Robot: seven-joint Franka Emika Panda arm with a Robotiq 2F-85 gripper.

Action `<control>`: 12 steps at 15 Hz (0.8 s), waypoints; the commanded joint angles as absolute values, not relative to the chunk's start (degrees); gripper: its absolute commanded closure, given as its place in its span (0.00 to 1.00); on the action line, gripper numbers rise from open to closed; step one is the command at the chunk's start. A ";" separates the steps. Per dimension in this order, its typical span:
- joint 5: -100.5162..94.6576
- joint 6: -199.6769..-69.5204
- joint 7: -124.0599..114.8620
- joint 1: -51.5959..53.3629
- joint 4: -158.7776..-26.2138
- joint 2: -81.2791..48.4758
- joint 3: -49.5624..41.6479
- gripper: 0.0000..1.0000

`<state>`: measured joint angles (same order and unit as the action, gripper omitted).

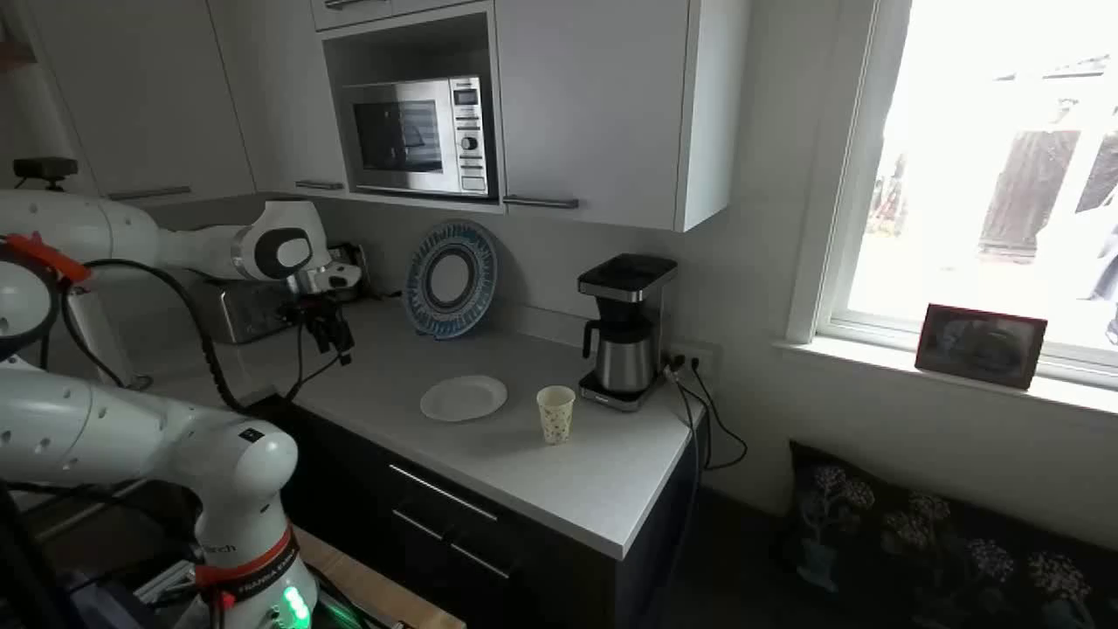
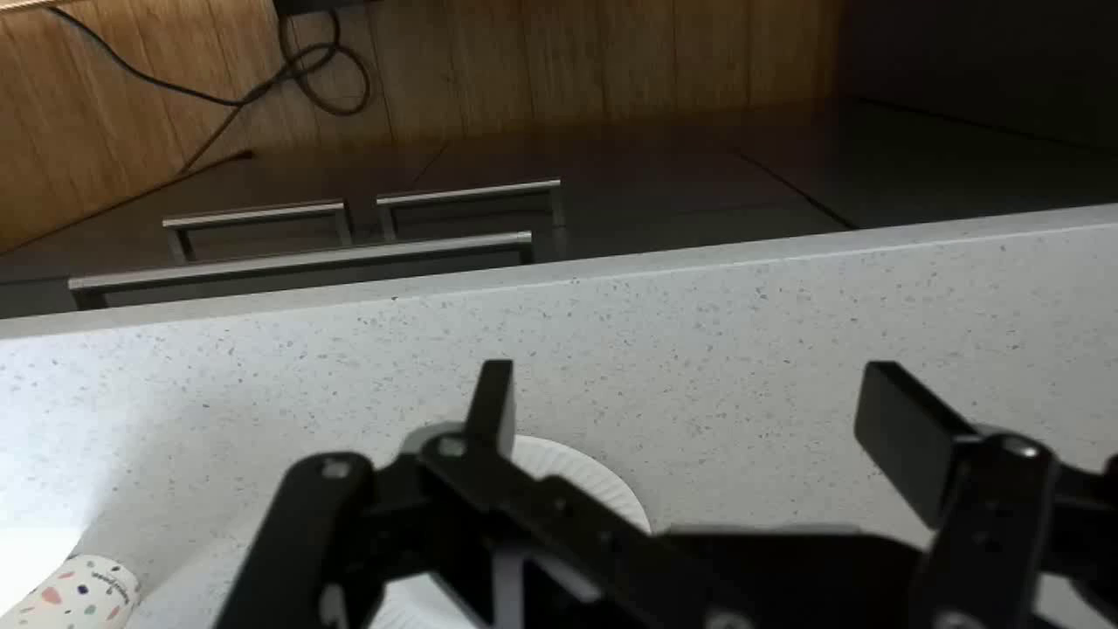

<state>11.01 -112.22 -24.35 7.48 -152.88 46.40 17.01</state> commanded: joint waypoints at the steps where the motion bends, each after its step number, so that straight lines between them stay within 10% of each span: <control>1: 10.96 -112.08 -24.35 7.49 -152.77 46.38 16.96 0.00; 12: 8.07 -113.08 -26.82 4.20 -150.61 45.10 17.68 0.00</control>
